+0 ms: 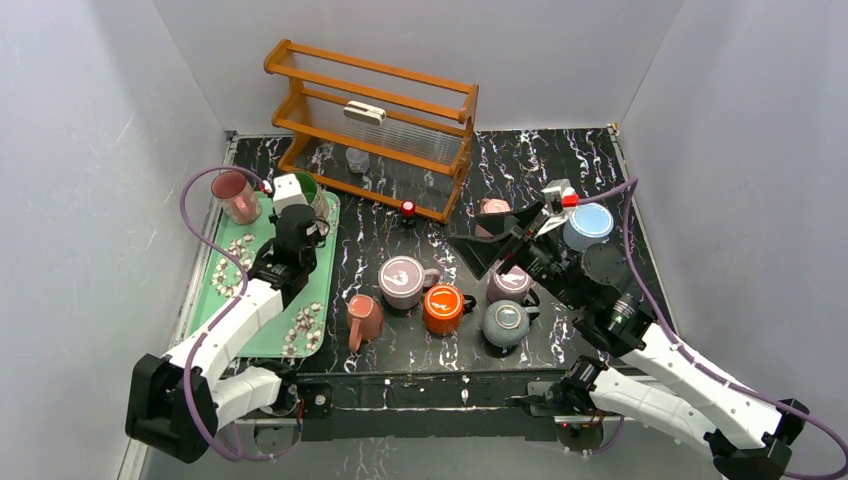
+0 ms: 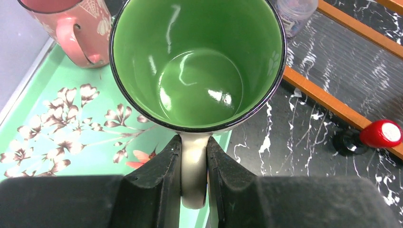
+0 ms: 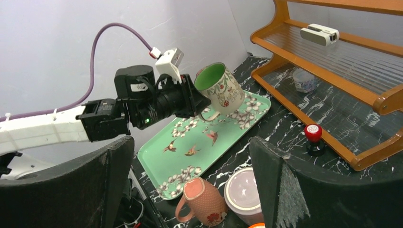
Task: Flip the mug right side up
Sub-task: Place the cup on the tray.
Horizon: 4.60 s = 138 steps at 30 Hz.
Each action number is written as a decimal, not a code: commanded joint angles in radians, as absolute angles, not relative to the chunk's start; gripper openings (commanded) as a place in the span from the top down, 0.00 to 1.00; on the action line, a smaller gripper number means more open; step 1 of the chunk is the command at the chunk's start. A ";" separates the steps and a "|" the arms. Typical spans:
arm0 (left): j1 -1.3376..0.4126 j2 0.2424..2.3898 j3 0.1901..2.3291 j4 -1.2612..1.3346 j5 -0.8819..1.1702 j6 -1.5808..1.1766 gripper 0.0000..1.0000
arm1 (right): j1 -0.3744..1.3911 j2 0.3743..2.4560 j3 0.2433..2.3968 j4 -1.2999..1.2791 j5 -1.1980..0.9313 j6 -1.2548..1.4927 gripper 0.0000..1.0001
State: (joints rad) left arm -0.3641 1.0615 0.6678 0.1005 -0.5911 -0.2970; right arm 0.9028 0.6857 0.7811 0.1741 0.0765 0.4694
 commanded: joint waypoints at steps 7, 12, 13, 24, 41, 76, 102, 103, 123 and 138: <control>-0.271 1.190 0.827 0.231 -0.689 -0.298 1.00 | 0.900 0.664 0.769 0.190 0.069 0.449 0.01; -0.208 1.264 0.818 0.293 -0.631 -0.322 1.00 | 0.900 0.650 0.772 0.188 0.065 0.449 0.01; -0.203 1.285 0.822 0.294 -0.629 -0.318 1.00 | 0.900 0.647 0.772 0.188 0.064 0.448 0.01; -0.136 1.399 0.800 0.383 -0.596 -0.316 1.00 | 0.900 0.624 0.775 0.180 0.071 0.432 0.01; -0.126 1.531 0.874 0.417 -0.664 -0.231 1.00 | 0.900 0.625 0.769 0.175 0.058 0.431 0.01; -0.115 1.648 0.975 0.329 -0.733 -0.203 0.63 | 0.900 0.624 0.779 0.113 0.013 0.397 0.01; -0.117 1.318 1.154 -0.221 -0.034 -0.352 0.02 | 0.900 0.749 0.873 -0.356 0.392 0.573 0.01; -0.117 1.303 1.147 -0.227 0.026 -0.361 0.02 | 0.900 0.757 0.880 -0.390 0.400 0.597 0.01; -0.134 1.046 0.772 -0.198 0.329 -0.364 0.02 | 0.900 0.882 0.825 -0.487 0.099 0.434 0.12; -0.144 0.981 0.720 -0.191 0.291 -0.341 0.01 | 0.899 1.128 0.911 -0.510 -0.064 -0.173 0.37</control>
State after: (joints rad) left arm -0.1360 0.9977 0.7242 -0.1864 0.2955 -0.3584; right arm 0.9028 1.0191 0.7979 -0.3832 0.0395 0.0547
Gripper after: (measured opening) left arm 0.983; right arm 0.612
